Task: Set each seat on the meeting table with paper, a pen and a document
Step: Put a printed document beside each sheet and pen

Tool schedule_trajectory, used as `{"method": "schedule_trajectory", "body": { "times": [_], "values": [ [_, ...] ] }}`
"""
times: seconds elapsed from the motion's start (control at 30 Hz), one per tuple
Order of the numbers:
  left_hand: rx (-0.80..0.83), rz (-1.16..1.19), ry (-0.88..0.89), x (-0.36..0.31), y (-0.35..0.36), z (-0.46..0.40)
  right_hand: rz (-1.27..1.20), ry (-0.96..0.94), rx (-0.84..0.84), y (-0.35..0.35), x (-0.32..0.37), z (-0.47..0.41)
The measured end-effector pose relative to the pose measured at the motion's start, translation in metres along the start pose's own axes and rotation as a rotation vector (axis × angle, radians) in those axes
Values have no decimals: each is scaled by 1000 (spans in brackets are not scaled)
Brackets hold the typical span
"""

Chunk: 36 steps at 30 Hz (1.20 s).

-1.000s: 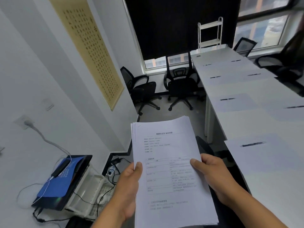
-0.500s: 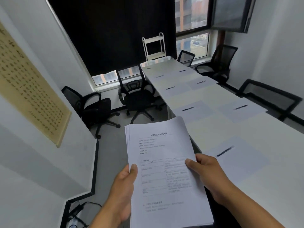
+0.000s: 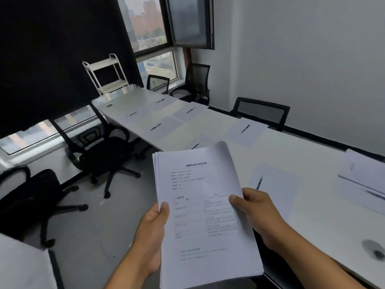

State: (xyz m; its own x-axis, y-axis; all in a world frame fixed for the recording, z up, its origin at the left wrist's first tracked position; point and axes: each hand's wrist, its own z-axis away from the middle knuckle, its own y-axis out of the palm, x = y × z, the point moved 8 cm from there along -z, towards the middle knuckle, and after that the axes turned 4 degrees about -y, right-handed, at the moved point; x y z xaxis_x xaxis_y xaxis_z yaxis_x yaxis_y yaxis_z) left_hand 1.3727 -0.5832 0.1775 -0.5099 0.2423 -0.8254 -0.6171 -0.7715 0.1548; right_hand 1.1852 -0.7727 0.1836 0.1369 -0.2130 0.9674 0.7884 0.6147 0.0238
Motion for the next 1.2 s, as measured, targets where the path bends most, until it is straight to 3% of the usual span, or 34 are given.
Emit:
{"method": "schedule_trajectory", "body": {
  "times": [0.33,0.77,1.2],
  "values": [
    [166,-134,-96,-19,37,-97,-58,60,-232,-21,-23,-44],
    [256,-315,-230,-51,84,-256,-119,183,-332,-31,-74,-173],
    [516,-512,-400,-25,204,-328,-160,251,-687,-114,-92,-171]
  ]
}}
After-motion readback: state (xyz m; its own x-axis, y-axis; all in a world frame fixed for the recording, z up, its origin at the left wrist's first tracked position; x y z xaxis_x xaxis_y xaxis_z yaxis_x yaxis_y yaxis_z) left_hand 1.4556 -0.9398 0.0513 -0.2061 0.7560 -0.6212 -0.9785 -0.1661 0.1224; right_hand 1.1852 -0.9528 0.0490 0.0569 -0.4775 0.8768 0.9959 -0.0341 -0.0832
